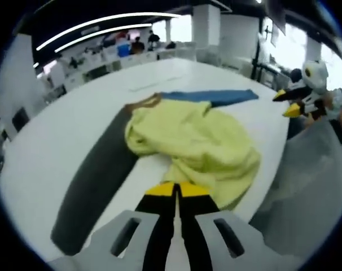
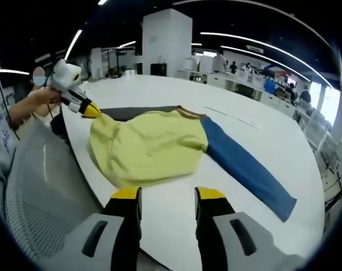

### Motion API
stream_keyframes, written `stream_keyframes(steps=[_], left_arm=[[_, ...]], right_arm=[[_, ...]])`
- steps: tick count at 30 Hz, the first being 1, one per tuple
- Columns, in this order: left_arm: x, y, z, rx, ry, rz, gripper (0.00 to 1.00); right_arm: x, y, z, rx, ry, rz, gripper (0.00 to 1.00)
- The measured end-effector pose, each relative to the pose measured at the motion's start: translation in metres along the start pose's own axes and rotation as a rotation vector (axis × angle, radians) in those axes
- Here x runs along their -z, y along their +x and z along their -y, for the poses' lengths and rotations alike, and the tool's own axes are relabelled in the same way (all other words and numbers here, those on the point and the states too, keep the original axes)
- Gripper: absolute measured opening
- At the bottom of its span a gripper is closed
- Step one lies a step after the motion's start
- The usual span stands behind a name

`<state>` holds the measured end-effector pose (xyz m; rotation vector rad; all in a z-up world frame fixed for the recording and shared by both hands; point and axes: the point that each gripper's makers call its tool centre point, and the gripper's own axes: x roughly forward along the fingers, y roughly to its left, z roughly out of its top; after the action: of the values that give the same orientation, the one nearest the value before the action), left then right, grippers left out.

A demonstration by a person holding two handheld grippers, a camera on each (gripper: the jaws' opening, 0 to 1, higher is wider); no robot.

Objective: Fold the garment on the visible template until the final outline fits inside the template.

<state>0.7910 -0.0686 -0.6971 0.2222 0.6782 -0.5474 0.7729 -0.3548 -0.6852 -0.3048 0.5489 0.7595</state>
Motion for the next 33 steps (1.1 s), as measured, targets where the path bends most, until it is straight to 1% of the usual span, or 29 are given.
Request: stream_keyframes(steps=[2,7,17,21,27,30,33], left_arm=[[0.002,-0.003,-0.003,-0.012,-0.012,0.003,0.00],[0.010,-0.013,-0.009,-0.041,-0.037,0.001,0.00],[0.022,-0.026,-0.013,-0.091,-0.048,-0.007,0.00],[0.024,-0.032,-0.016,-0.111,-0.049,-0.010,0.00],[0.028,-0.041,-0.023,-0.145,-0.072,-0.005,0.00],[0.033,-0.043,-0.027,-0.166,-0.075,-0.017,0.00],[0.036,-0.047,-0.030,-0.176,-0.093,-0.013,0.00]], right_arm=[[0.003,0.004,-0.001,-0.010,-0.008,-0.011,0.36],[0.003,0.007,-0.005,-0.032,-0.019,-0.017,0.36],[0.004,0.013,-0.008,-0.055,-0.033,-0.034,0.35],[0.006,0.016,-0.010,-0.069,-0.044,-0.044,0.34],[0.007,0.021,-0.011,-0.090,-0.057,-0.058,0.34],[0.008,0.026,-0.013,-0.112,-0.074,-0.070,0.34],[0.010,0.033,-0.016,-0.136,-0.078,-0.079,0.34]])
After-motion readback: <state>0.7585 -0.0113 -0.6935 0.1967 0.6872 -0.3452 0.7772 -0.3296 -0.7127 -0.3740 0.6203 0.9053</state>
